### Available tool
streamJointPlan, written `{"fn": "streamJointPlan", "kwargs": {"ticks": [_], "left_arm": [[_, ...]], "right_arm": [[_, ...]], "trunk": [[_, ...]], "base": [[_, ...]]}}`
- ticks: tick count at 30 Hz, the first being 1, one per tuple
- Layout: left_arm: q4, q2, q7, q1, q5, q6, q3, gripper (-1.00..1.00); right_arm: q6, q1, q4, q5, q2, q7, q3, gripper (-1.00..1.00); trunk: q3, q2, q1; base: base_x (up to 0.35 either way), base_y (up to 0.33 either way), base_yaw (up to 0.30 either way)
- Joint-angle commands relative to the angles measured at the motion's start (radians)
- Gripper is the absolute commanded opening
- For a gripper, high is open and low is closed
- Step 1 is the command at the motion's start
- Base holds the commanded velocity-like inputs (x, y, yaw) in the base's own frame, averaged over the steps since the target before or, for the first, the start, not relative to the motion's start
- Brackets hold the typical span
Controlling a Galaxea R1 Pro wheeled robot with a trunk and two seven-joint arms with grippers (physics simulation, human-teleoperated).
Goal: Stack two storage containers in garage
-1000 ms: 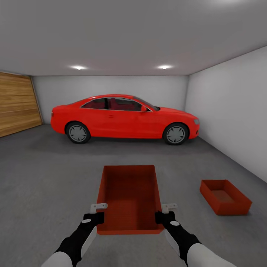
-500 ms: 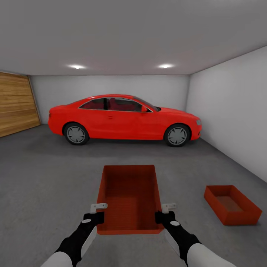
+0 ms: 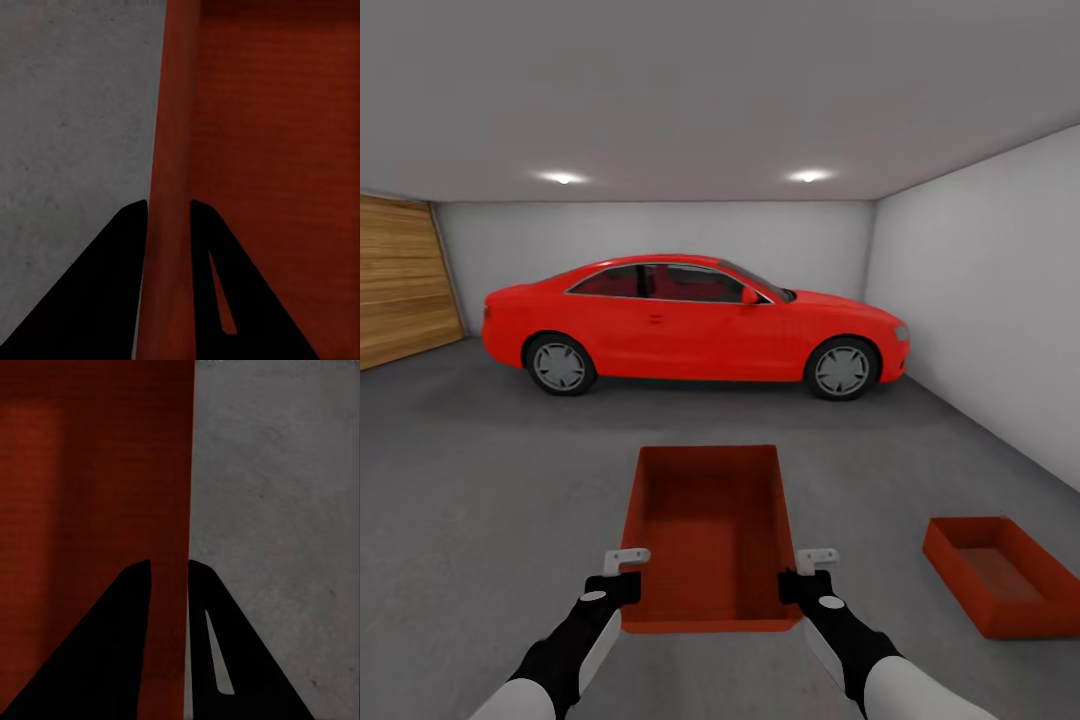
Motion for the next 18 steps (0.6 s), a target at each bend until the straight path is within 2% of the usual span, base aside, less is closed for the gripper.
{"fn": "streamJointPlan", "kwargs": {"ticks": [1, 18], "left_arm": [[-0.005, 0.002, 0.015, -0.001, -0.011, -0.007, 0.009, -1.0], [-0.005, 0.002, 0.015, -0.001, -0.01, -0.007, 0.009, -1.0]], "right_arm": [[-0.004, -0.001, 0.004, -0.011, -0.01, -0.017, -0.013, -1.0], [-0.005, -0.001, 0.004, -0.011, -0.01, -0.018, -0.013, -1.0]], "trunk": [[-0.001, -0.001, 0.001], [-0.001, -0.001, 0.001]], "base": [[0.322, 0.0, 0.0], [0.322, 0.0, 0.0]]}}
